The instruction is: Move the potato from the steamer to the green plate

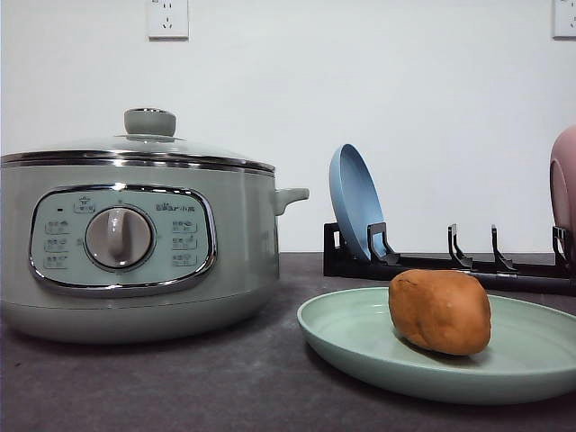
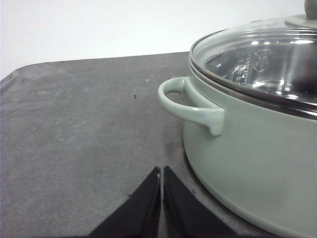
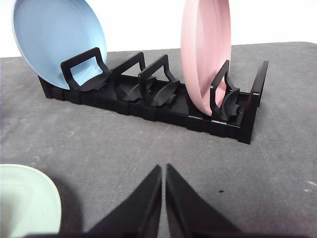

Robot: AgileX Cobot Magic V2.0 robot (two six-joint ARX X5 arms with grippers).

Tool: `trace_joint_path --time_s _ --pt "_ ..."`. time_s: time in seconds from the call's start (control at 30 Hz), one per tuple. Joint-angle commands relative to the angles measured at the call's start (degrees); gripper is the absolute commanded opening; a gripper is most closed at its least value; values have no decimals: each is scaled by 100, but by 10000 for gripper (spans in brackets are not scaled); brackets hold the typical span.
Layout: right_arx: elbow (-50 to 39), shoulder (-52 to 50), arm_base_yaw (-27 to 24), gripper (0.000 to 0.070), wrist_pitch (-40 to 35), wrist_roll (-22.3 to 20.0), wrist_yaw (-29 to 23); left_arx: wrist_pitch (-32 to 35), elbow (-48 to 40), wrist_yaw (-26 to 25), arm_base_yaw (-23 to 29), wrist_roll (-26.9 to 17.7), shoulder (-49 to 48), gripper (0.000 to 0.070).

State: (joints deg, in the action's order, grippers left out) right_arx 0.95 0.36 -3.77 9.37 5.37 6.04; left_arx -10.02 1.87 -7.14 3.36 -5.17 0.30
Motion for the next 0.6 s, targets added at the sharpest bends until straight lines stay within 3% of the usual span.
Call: trace_joint_path --time_s 0.0,0.57 --pt "-28 -15 -2 0 -46 17 -4 -42 -118 11 15 28 -11 0" --pt "-28 -15 -2 0 -46 17 -4 -42 -118 11 15 28 -11 0"
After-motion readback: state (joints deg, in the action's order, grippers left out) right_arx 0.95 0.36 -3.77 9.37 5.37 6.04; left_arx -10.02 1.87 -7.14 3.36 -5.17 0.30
